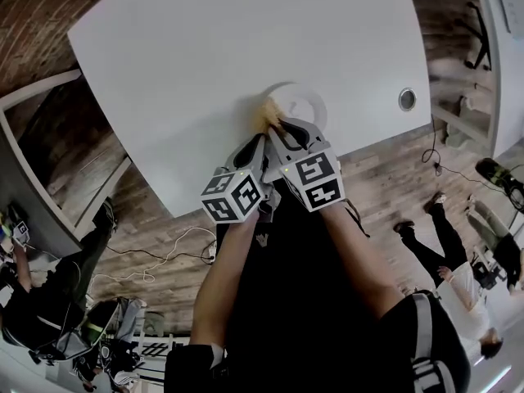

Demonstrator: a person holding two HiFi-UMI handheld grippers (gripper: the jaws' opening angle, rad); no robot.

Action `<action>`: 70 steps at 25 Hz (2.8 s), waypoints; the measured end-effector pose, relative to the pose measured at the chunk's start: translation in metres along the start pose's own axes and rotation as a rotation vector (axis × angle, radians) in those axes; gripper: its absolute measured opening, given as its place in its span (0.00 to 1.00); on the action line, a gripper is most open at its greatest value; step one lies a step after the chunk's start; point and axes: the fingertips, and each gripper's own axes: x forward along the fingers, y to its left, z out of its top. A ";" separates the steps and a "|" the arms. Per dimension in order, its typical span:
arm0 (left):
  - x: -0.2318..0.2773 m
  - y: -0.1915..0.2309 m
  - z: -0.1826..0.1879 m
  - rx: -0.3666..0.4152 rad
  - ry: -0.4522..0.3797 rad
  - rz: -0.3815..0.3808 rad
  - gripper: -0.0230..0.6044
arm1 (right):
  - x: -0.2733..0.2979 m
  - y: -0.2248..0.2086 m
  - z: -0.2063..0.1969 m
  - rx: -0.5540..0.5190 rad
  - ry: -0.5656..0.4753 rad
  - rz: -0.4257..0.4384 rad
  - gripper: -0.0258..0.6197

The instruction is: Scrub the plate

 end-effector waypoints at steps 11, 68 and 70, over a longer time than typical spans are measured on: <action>0.000 0.002 0.002 -0.008 -0.005 0.000 0.07 | -0.004 -0.045 0.016 0.019 -0.029 -0.084 0.11; -0.167 -0.167 0.009 0.517 -0.546 -0.040 0.04 | -0.251 0.017 0.006 -0.042 -0.608 -0.047 0.11; -0.180 -0.178 0.004 0.655 -0.617 0.004 0.04 | -0.259 0.024 0.008 -0.047 -0.637 -0.043 0.11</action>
